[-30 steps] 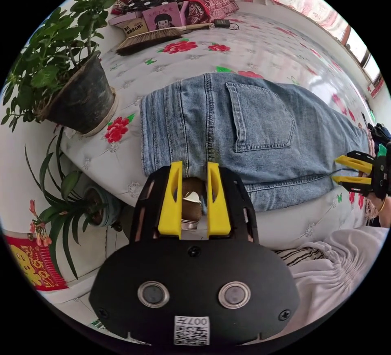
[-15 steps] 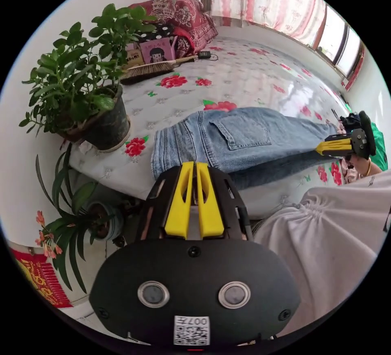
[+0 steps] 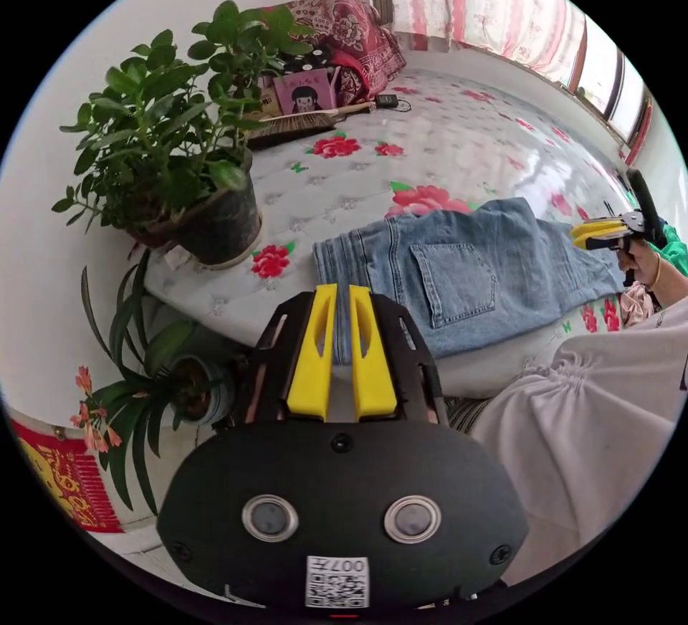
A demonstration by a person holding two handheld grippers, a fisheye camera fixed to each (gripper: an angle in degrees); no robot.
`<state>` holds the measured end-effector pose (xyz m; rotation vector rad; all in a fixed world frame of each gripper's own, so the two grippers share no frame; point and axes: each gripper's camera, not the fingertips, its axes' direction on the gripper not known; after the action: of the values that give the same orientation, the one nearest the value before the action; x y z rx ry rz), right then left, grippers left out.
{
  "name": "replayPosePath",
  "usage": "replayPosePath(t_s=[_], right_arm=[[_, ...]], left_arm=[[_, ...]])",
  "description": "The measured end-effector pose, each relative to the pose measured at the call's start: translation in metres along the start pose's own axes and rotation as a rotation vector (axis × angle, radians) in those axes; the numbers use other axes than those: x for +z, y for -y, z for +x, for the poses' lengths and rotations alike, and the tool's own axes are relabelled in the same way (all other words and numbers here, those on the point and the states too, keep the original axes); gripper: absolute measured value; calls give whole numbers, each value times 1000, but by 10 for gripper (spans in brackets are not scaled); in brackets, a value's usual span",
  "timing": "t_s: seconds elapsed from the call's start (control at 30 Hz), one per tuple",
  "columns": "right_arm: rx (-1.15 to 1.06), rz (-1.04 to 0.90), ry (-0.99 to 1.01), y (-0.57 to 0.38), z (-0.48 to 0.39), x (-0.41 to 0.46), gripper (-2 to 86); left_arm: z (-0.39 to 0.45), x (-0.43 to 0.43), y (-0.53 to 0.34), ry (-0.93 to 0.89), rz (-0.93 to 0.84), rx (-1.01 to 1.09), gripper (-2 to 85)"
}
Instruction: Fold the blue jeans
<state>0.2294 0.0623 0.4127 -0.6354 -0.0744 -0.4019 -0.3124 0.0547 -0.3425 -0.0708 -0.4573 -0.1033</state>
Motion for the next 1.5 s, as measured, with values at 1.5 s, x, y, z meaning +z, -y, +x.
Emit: replayPosePath(t_s=[1.5], right_arm=[[866,596,44,-295,410,-266,54]], left_arm=[[6,62,48,-100,-36,-317,13]])
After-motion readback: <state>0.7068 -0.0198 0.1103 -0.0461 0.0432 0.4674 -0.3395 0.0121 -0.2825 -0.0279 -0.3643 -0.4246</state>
